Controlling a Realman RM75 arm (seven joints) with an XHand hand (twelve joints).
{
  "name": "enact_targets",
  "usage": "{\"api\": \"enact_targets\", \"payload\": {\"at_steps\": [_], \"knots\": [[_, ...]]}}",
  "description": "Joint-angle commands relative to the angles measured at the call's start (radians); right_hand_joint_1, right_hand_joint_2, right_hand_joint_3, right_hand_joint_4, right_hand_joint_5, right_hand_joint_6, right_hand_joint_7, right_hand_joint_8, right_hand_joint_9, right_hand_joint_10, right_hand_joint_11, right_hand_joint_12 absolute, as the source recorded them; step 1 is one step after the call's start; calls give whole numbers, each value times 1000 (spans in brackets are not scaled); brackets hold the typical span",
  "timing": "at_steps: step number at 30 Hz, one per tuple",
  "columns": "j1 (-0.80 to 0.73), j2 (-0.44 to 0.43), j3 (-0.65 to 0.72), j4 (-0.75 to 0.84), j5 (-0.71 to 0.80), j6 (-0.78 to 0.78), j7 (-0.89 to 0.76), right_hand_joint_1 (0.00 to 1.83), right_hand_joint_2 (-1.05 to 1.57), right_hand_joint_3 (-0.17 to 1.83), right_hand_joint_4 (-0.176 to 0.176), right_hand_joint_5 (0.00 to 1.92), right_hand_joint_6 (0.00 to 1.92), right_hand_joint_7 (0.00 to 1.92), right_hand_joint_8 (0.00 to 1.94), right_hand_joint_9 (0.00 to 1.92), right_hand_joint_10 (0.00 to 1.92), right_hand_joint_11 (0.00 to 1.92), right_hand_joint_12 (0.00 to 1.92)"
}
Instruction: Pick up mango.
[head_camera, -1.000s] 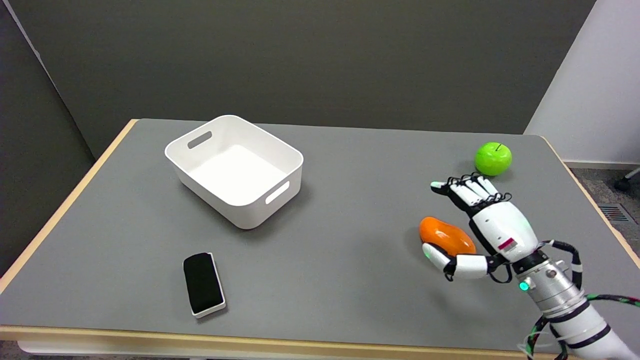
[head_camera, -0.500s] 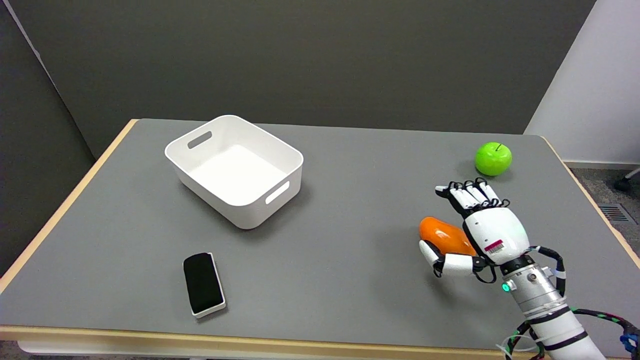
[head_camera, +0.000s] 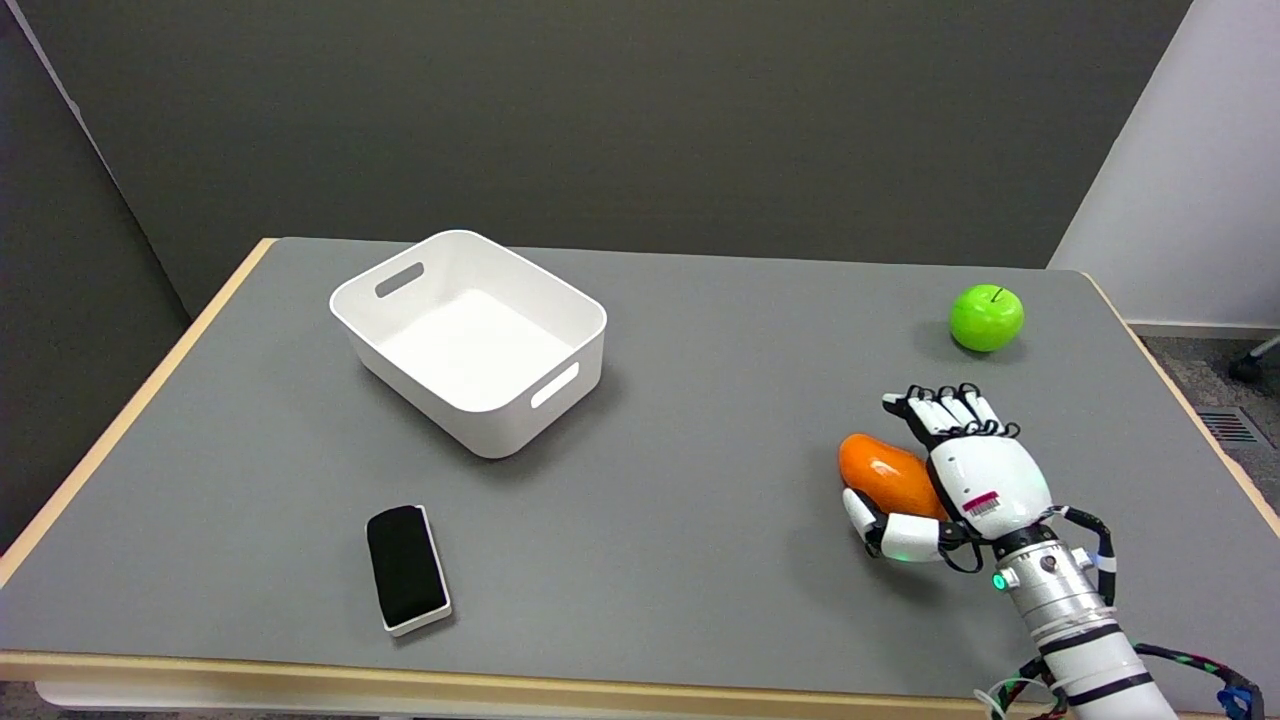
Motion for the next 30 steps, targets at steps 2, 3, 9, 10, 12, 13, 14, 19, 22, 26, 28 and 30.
{"api": "enact_targets", "payload": {"at_steps": [2,3,9,10,12,13,14,19,22,26,28,30], "knots": [[40,-26,-55,-53,107,-23,-43,364,578,901,-162,236,543,315,488,176,803,2,1131],[43,-26,-57,-54,107,-23,-43,364,578,901,-162,236,543,315,488,176,803,2,1131],[75,-27,-65,-61,98,-12,-50,440,614,808,-167,248,519,353,454,178,850,-1,1197],[81,-27,-68,-62,96,-7,-50,471,622,804,-169,258,534,379,477,208,881,33,1236],[93,-28,-72,-69,96,5,-50,520,633,810,-172,277,566,425,528,262,931,97,1301],[101,-29,-73,-74,96,13,-50,538,637,816,-173,285,581,445,550,281,948,123,1327],[104,-30,-75,-76,95,20,-50,603,649,838,-168,319,645,504,631,359,1014,226,1439],[126,-20,-84,-91,94,28,-50,936,1035,484,-141,580,1392,774,1065,700,1329,645,1799],[137,-16,-89,-102,85,28,-50,1003,1142,385,-148,623,1577,881,1131,803,1333,753,1911],[150,-15,-86,-109,50,30,-50,1037,1122,379,-172,656,1529,950,1420,904,1487,670,1921],[154,-13,-82,-103,36,31,-50,1040,1115,389,-174,659,1528,938,1514,934,1539,658,1921],[162,-8,-79,-89,16,42,-50,1041,1112,395,-175,661,1527,917,1595,955,1591,681,1921]]}}
